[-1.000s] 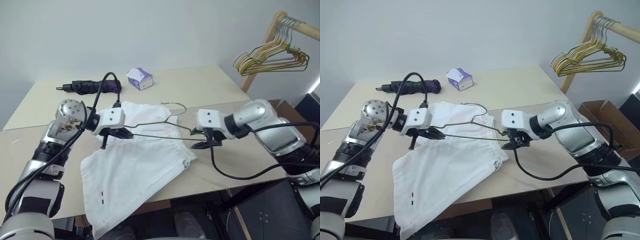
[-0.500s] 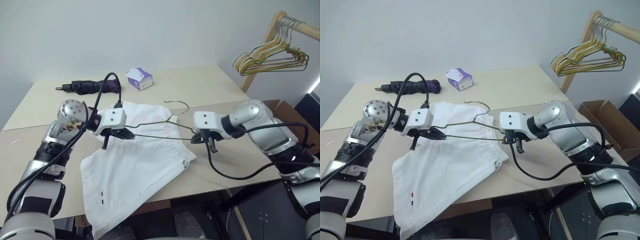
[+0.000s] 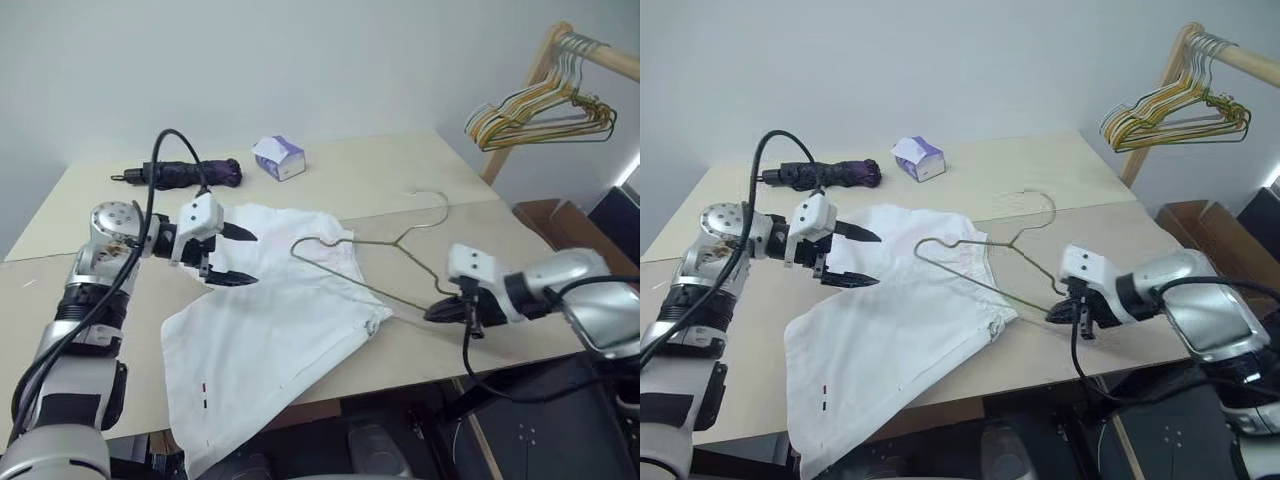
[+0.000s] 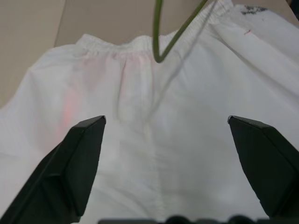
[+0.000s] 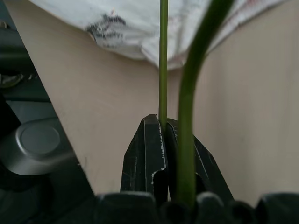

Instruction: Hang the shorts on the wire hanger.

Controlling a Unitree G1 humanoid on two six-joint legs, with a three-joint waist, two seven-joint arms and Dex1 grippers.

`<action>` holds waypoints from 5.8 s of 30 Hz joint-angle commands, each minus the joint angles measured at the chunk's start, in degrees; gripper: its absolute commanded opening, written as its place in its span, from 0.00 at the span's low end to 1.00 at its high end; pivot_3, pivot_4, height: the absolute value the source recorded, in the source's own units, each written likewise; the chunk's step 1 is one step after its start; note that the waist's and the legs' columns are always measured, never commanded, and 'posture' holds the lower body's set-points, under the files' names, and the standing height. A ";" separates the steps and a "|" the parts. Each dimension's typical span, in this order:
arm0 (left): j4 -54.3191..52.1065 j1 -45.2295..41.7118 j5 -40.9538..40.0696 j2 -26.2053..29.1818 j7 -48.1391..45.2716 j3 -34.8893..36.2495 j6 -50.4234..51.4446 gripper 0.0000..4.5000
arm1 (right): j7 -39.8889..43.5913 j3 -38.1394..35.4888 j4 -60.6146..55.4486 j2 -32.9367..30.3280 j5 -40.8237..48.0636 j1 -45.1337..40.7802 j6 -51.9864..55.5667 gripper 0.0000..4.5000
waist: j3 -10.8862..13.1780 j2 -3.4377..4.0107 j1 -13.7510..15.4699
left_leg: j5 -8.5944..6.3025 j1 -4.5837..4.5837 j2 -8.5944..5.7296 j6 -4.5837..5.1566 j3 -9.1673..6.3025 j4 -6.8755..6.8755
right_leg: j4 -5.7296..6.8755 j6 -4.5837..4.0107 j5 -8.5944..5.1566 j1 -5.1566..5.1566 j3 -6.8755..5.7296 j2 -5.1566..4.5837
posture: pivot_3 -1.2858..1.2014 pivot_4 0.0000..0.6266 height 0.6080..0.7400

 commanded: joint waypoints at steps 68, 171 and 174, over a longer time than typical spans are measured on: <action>-32.46 20.87 -14.28 3.19 11.23 8.18 11.58 1.00 | -6.10 4.88 22.95 7.66 -11.09 -17.57 -16.47 0.00 | -0.03 0.07 6.28 | -0.16 -0.03 -0.06 -0.16 0.10 0.16 | -0.14 -0.01 0.00 0.09 0.06 0.00 | 0.45 0.00 1.00; 19.52 -8.60 15.13 5.57 -5.33 -9.80 -27.47 0.00 | -36.90 -11.47 -4.93 24.70 10.18 -2.32 11.39 0.02 | -0.04 0.05 1.69 | -0.14 -0.40 -0.06 -0.13 -0.13 0.25 | 0.05 0.10 0.02 -0.26 -0.02 0.04 | 0.42 0.00 1.00; 20.73 -8.80 14.08 4.81 -4.25 -9.06 -27.14 0.00 | -36.24 -11.15 -4.65 23.38 10.63 -2.54 10.68 0.02 | -0.04 0.05 1.64 | -0.14 -0.39 -0.06 -0.13 -0.13 0.26 | 0.06 0.10 0.02 -0.26 -0.02 0.04 | 0.42 0.00 1.00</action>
